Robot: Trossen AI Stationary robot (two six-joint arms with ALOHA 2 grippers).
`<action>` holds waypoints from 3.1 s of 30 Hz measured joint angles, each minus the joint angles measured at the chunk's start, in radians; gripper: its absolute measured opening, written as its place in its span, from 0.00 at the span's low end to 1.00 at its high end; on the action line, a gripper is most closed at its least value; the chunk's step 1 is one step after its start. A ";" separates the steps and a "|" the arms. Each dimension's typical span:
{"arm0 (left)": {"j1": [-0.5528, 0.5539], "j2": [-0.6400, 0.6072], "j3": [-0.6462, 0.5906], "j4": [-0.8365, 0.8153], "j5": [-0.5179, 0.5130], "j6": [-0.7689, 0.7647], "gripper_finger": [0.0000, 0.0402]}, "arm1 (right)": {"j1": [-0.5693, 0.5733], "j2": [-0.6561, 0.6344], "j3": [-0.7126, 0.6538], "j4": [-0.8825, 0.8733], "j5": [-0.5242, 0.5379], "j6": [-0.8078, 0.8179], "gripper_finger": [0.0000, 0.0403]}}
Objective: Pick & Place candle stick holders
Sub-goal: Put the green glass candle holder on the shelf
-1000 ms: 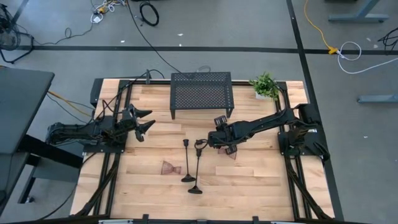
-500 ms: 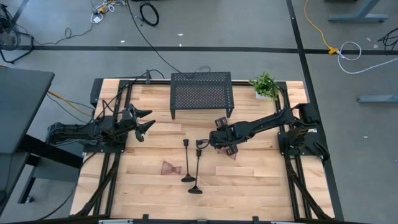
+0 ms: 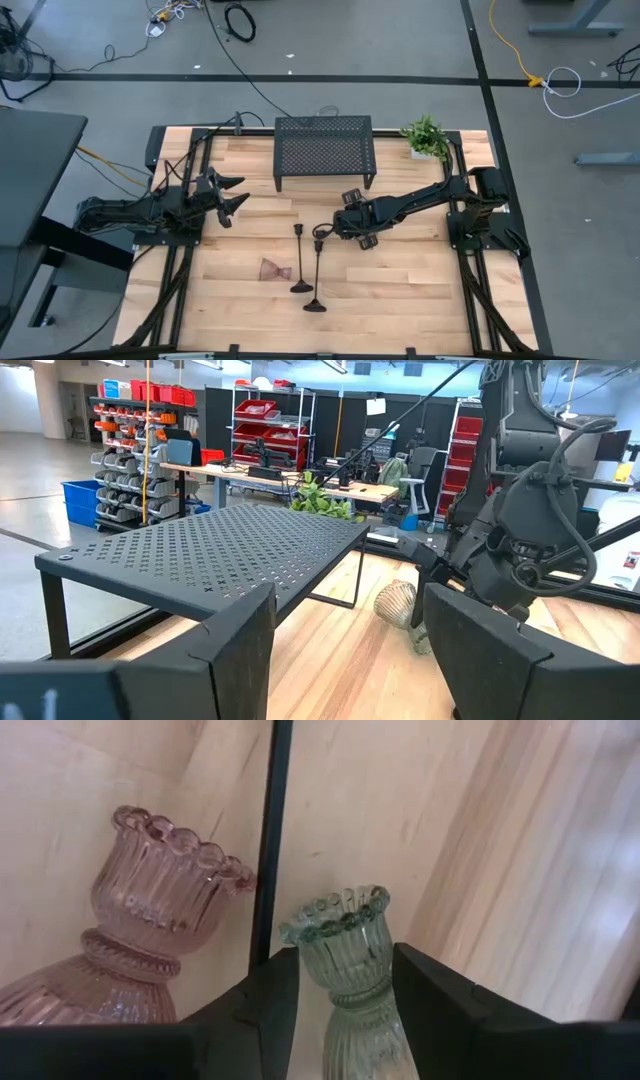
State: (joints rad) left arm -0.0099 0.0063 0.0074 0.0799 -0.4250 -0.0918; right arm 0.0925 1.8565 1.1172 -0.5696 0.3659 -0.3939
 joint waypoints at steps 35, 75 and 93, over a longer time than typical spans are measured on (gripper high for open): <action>0.000 0.000 0.000 0.003 0.003 0.000 0.63 | 0.027 0.003 -0.056 0.047 -0.178 0.224 0.45; 0.000 0.000 0.000 0.002 0.004 -0.002 0.63 | 0.020 -0.069 0.291 0.012 -0.027 0.360 0.28; 0.000 0.000 0.000 0.002 0.004 -0.002 0.63 | -0.044 -0.085 0.328 0.440 0.090 0.357 0.28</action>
State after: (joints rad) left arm -0.0099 0.0065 0.0074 0.0814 -0.4213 -0.0940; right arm 0.0482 1.7718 1.4456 -0.1293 0.4560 -0.0373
